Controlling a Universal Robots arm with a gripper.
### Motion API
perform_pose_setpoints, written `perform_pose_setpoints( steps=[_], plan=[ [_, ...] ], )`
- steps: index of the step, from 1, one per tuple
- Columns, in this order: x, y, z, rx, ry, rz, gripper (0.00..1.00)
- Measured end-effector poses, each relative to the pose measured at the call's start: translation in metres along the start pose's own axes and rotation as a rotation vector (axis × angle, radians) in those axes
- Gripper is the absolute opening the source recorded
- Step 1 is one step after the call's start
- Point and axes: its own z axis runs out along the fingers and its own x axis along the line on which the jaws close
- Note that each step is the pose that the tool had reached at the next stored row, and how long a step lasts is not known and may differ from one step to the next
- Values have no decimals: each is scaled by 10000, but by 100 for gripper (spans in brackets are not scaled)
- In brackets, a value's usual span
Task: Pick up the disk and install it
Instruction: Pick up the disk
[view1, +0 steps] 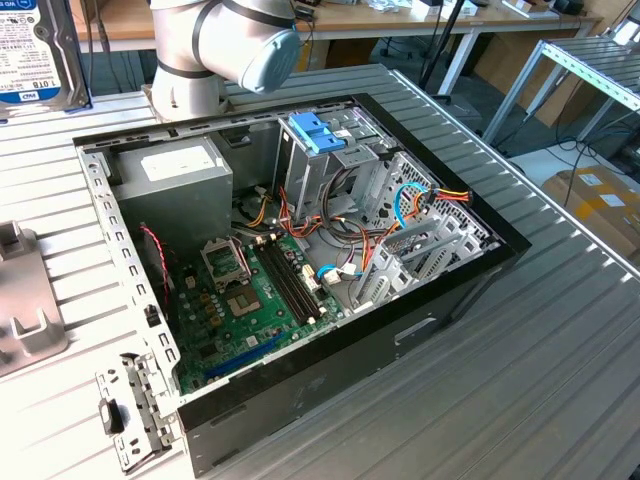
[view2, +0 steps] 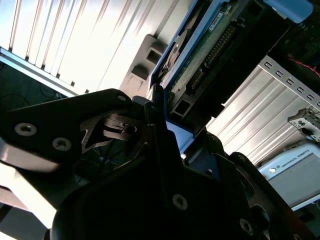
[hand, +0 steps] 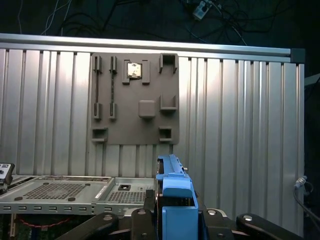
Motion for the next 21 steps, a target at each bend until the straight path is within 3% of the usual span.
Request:
perform_pose_setpoints(
  steps=[21],
  plan=[
    [53, -64, -5, -1, 1, -1, 37]
  ],
)
